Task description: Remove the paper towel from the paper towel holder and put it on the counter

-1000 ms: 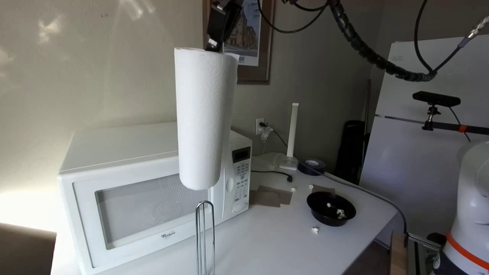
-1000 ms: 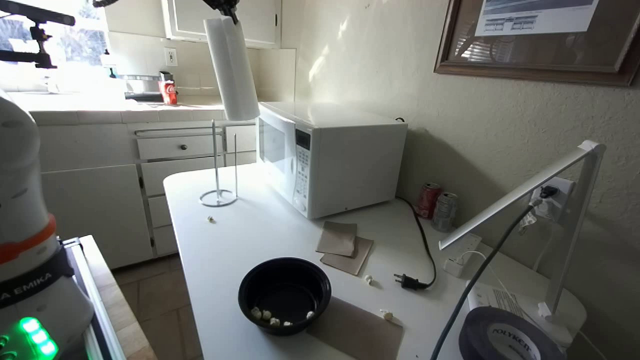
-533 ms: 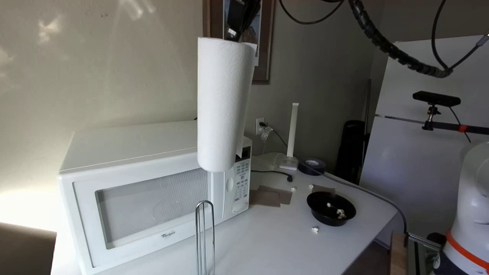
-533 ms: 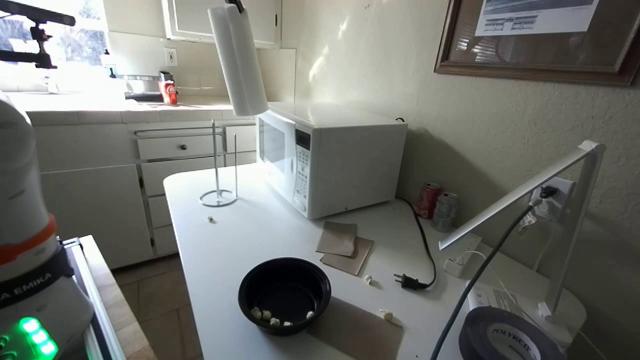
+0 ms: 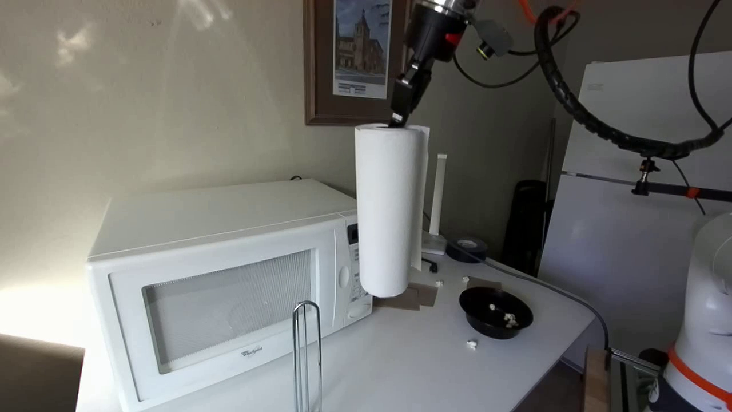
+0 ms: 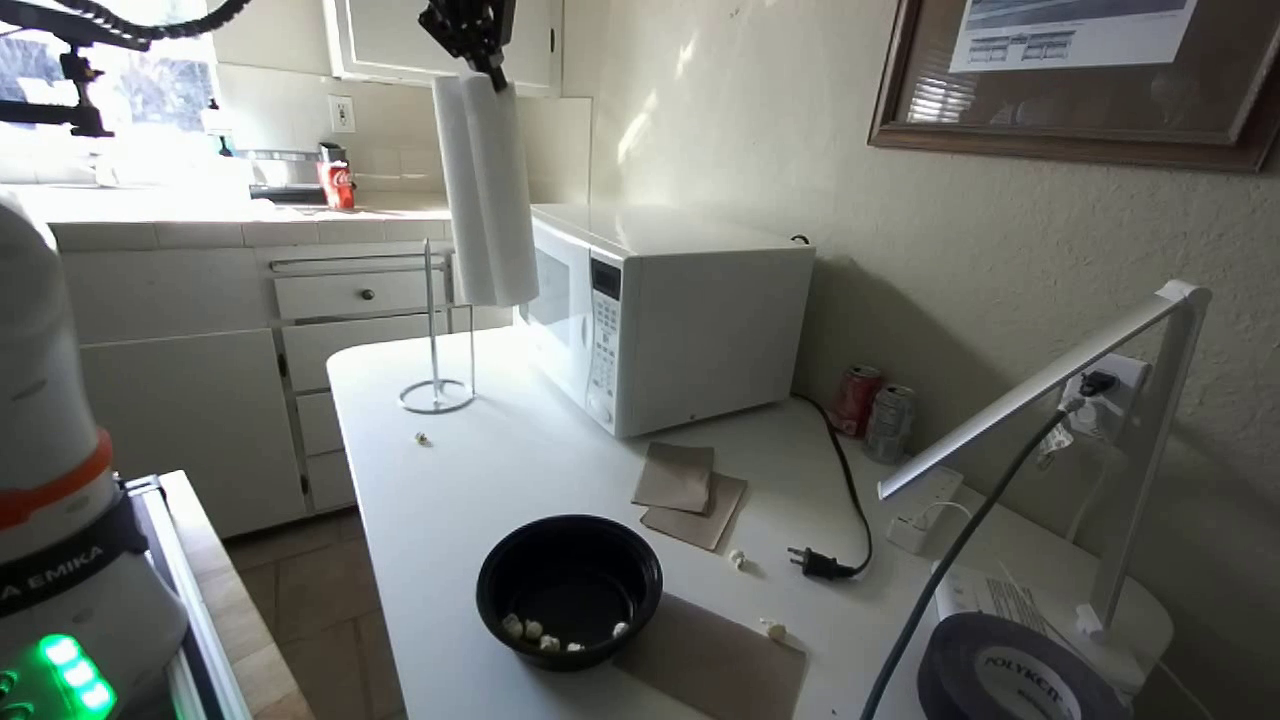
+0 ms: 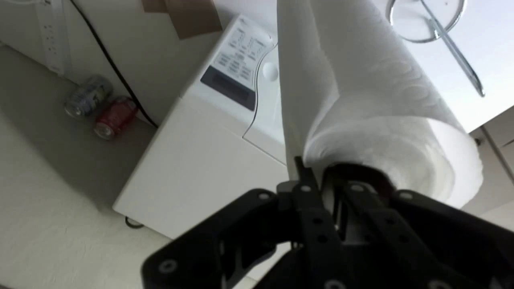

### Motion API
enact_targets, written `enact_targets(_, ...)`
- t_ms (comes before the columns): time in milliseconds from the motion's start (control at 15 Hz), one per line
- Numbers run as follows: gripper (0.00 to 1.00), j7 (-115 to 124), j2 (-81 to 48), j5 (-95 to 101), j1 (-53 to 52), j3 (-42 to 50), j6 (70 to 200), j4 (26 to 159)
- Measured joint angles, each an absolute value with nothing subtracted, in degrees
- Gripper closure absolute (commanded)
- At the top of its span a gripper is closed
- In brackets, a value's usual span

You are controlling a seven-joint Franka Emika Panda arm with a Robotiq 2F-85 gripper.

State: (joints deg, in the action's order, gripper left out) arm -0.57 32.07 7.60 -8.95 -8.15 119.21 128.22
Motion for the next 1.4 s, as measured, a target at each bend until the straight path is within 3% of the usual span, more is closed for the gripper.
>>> enact_targets(800,0.97,1.5,37.7,7.4,-8.5,-7.4,138.3,154.8)
enact_targets(1400,0.97,2.8,36.4,7.4,-6.7,-7.4,142.9,157.6)
